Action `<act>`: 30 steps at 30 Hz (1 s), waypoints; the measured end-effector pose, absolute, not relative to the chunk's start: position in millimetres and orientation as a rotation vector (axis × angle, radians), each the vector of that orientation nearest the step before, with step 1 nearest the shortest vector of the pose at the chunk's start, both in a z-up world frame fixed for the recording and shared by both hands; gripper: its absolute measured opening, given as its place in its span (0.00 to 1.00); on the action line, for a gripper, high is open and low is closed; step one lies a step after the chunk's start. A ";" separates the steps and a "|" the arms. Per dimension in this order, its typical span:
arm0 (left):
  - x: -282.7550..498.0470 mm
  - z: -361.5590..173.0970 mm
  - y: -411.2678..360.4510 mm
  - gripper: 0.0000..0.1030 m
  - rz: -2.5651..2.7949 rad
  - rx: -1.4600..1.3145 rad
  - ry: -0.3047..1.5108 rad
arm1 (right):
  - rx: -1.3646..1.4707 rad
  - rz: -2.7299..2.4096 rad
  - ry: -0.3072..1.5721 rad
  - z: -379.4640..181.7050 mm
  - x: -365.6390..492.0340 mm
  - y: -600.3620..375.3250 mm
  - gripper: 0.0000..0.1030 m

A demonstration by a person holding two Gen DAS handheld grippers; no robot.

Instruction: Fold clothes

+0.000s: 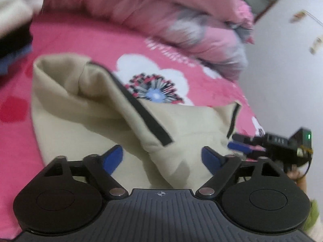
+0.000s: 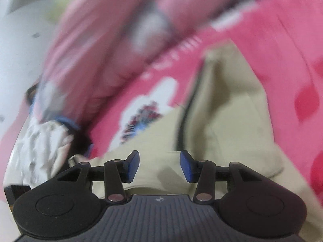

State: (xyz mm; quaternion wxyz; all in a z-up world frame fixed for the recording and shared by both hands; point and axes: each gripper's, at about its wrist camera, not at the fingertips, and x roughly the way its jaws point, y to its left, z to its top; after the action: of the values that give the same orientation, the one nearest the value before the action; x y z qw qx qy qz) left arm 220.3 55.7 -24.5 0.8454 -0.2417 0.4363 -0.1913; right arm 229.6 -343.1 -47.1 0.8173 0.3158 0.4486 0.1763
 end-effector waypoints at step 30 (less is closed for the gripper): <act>255.3 -49.3 73.3 0.50 -0.425 -0.620 0.962 | 0.815 0.438 0.954 -71.6 255.3 -349.7 0.22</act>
State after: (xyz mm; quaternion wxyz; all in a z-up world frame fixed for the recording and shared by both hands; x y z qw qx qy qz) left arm 255.3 73.3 -49.3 0.8194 -0.2910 0.4518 -0.1996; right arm 255.3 -349.7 -71.6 0.7874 0.3780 0.4425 0.2032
